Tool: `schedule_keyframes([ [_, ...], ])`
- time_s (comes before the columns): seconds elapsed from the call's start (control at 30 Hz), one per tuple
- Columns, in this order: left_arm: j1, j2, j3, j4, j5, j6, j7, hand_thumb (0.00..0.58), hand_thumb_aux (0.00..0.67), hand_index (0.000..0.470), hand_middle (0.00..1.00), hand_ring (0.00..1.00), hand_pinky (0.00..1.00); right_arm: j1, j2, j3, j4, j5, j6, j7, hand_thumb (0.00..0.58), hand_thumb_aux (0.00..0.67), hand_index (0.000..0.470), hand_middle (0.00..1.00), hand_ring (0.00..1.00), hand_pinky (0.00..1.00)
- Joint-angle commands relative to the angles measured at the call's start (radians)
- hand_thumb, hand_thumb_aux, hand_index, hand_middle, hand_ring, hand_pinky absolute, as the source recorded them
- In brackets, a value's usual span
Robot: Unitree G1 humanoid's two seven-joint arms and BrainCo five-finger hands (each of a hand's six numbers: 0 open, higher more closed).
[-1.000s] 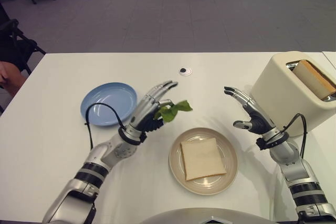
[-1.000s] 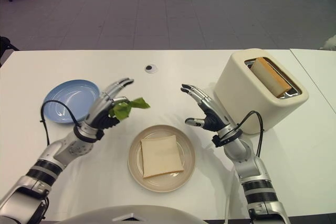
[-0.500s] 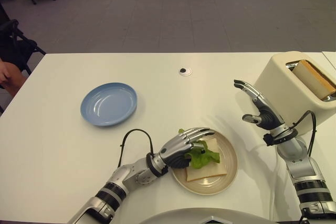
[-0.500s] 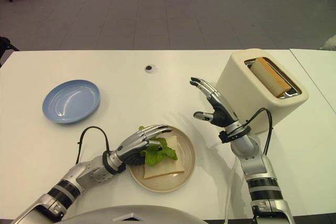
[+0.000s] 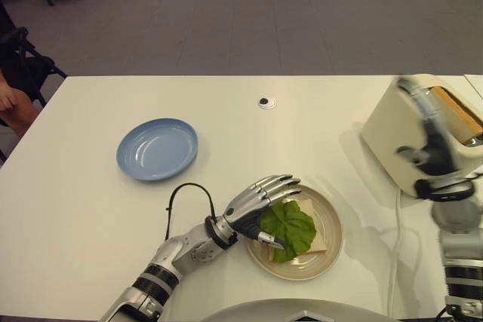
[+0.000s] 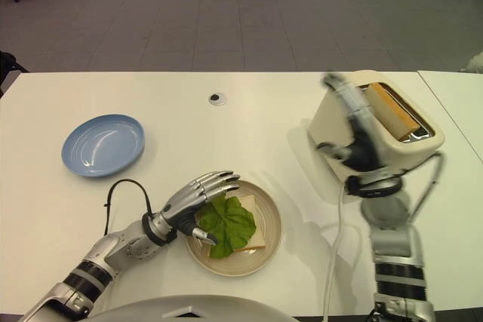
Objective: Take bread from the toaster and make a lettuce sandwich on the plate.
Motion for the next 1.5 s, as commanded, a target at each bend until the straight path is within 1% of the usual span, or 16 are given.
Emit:
schedule_keyframes([
  [0.03,0.014,-0.027,0.16,-0.078,-0.201,0.004,0.042,0.0,0.0,0.0,0.0,0.0,0.0,0.034,-0.084,-0.125,0.062,-0.229,0.195,-0.096,0.0,0.0,0.0,0.0,0.0,0.0],
  [0.17,0.025,-0.077,0.236,-0.053,-0.281,-0.002,0.058,0.0,0.0,0.0,0.0,0.0,0.0,0.021,-0.157,-0.093,0.276,-0.345,0.323,-0.171,0.0,0.0,0.0,0.0,0.0,0.0],
  [0.43,0.047,-0.091,0.296,-0.038,-0.333,-0.016,0.0,0.0,0.0,0.0,0.0,0.0,0.0,-0.029,-0.211,0.029,0.48,-0.315,0.368,-0.177,0.0,0.0,0.0,0.0,0.0,0.0],
  [0.5,0.046,-0.095,0.306,-0.033,-0.336,-0.021,-0.01,0.0,0.0,0.0,0.0,0.0,0.0,-0.037,-0.215,0.045,0.46,-0.3,0.366,-0.177,0.175,0.11,0.077,0.0,0.0,0.0],
  [0.53,0.046,-0.099,0.31,-0.029,-0.336,-0.023,-0.015,0.0,0.0,0.0,0.0,0.0,0.0,-0.04,-0.218,0.053,0.45,-0.295,0.365,-0.179,0.464,0.37,0.26,0.0,0.0,0.0],
  [0.57,0.047,-0.103,0.312,-0.027,-0.336,-0.024,-0.019,0.0,0.0,0.0,0.0,0.0,0.0,-0.039,-0.221,0.058,0.437,-0.291,0.364,-0.186,0.58,0.652,0.457,0.13,0.13,0.13],
  [0.6,0.049,-0.107,0.313,-0.025,-0.335,-0.026,-0.023,0.0,0.0,0.0,0.0,0.0,0.0,-0.035,-0.223,0.062,0.421,-0.287,0.361,-0.188,0.58,0.67,0.47,0.38,0.38,0.38],
  [0.63,0.05,-0.11,0.313,-0.024,-0.335,-0.028,-0.027,0.0,0.0,0.0,0.0,0.0,0.0,-0.028,-0.224,0.064,0.403,-0.281,0.357,-0.187,0.58,0.67,0.47,0.55,0.55,0.55],
  [0.67,0.051,-0.113,0.314,-0.022,-0.336,-0.03,-0.031,0.0,0.0,0.0,0.0,0.0,0.0,-0.017,-0.223,0.066,0.378,-0.274,0.353,-0.186,0.58,0.67,0.47,0.81,0.81,0.81],
  [0.7,0.054,-0.116,0.316,-0.02,-0.337,-0.031,-0.036,0.0,0.0,0.0,0.0,0.0,0.0,-0.008,-0.222,0.069,0.353,-0.27,0.347,-0.184,0.58,0.67,0.47,0.96,0.96,0.96],
  [0.73,0.058,-0.118,0.319,-0.019,-0.338,-0.033,-0.04,0.0,0.0,0.0,0.0,0.0,0.0,0.001,-0.22,0.071,0.327,-0.267,0.345,-0.18,0.58,0.67,0.47,0.99,0.99,0.99],
  [0.93,0.058,-0.137,0.33,0.003,-0.329,-0.04,-0.054,0.0,0.0,0.0,0.0,0.0,0.0,0.011,-0.211,0.086,0.23,-0.262,0.351,-0.178,0.58,0.67,0.47,1.0,1.0,1.0],
  [1.1,0.06,-0.146,0.347,0.023,-0.32,-0.046,-0.042,0.0,0.0,0.0,0.0,0.0,0.0,-0.026,-0.206,0.001,0.175,-0.332,0.37,-0.395,0.58,0.67,0.47,1.0,1.0,1.0],
  [1.27,0.048,-0.159,0.387,0.053,-0.341,-0.06,-0.015,0.0,0.0,0.0,0.0,0.0,0.0,-0.06,-0.157,-0.076,-0.005,-0.237,0.21,-0.544,0.58,0.67,0.47,1.0,1.0,1.0],
  [1.4,0.038,-0.163,0.388,0.072,-0.351,-0.076,-0.027,0.0,0.0,0.0,0.0,0.0,0.0,-0.063,-0.139,0.066,-0.034,0.103,0.102,-0.265,0.58,0.67,0.47,0.98,0.98,0.98],
  [1.5,0.037,-0.162,0.378,0.07,-0.362,-0.099,-0.053,0.0,0.0,0.0,0.0,0.0,0.0,0.007,-0.15,0.247,-0.086,0.385,0.131,0.071,0.58,0.67,0.47,0.99,0.99,0.99],
])
